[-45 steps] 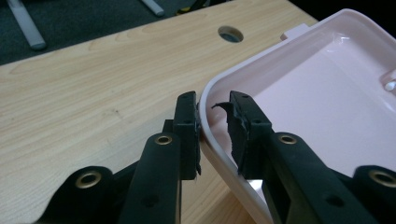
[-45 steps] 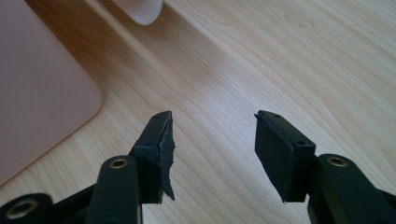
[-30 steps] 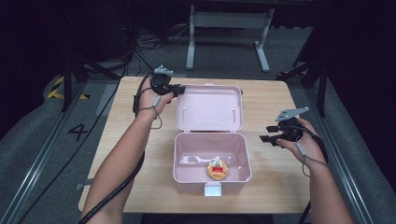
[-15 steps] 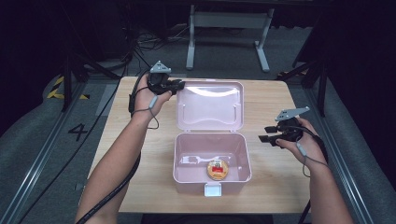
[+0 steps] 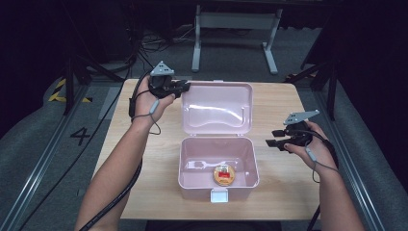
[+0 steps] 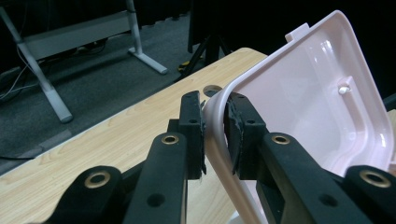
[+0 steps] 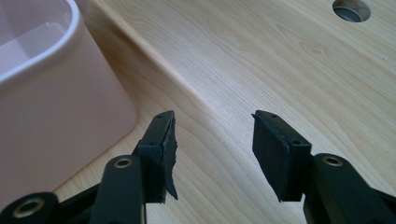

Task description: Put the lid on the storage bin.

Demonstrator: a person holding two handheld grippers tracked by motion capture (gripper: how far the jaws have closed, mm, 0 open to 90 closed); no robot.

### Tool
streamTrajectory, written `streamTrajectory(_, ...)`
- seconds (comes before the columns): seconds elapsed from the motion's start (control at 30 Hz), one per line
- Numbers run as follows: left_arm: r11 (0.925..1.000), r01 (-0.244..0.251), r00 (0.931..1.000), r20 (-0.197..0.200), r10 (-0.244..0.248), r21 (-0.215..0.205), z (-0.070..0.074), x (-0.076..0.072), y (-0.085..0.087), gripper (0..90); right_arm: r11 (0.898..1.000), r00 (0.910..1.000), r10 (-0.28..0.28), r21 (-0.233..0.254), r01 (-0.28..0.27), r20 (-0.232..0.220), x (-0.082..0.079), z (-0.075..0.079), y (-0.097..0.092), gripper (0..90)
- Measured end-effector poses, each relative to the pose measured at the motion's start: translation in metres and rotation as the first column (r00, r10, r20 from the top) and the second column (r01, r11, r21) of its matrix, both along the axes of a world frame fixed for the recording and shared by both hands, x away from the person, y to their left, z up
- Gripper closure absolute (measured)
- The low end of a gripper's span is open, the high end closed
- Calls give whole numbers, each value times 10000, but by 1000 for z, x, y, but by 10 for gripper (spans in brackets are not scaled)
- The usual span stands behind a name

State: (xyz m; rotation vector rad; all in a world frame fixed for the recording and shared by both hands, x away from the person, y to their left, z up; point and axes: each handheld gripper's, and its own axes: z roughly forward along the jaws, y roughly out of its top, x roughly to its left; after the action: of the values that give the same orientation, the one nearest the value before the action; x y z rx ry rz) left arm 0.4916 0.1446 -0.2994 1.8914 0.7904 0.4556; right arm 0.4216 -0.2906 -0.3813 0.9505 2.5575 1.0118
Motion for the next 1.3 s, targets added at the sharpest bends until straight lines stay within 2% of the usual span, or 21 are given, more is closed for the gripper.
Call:
streamTrajectory(0.03,10000,54,10000,-61,-54,-26,2,-3,0,778,10000,10000,17,41,-17,-3,-1,1,0,504)
streamTrajectory(0.27,9998,213,9996,203,-213,25,10,-11,2,776,9998,10000,34,188,-33,-52,-4,5,2,521)
streamTrajectory(0.37,9996,225,9996,155,-223,-153,12,-16,3,774,9997,9999,37,249,-35,-95,-5,6,3,521)
streamTrajectory(0.67,9994,277,9993,264,-272,-189,16,-24,6,770,9994,9999,155,298,-154,-8,-8,9,7,522)
streamTrajectory(0.8,9994,358,9979,540,-357,-12,19,-29,6,767,9991,9998,215,377,-216,28,-12,14,9,523)
streamTrajectory(0.87,9993,382,9981,492,-382,8,21,-33,6,766,9985,9997,229,497,-230,34,-14,17,10,525)
streamTrajectory(1.03,9987,490,9961,722,-500,163,26,-42,6,758,9972,9995,317,682,-314,-30,-19,22,12,536)
streamTrajectory(1.13,9985,548,9958,734,-553,94,28,-47,6,752,9964,9992,387,752,-380,-76,-21,24,14,536)
streamTrajectory(1.3,9973,687,9955,665,-668,-273,28,-55,9,735,9947,9985,541,878,-533,-69,-24,27,18,541)
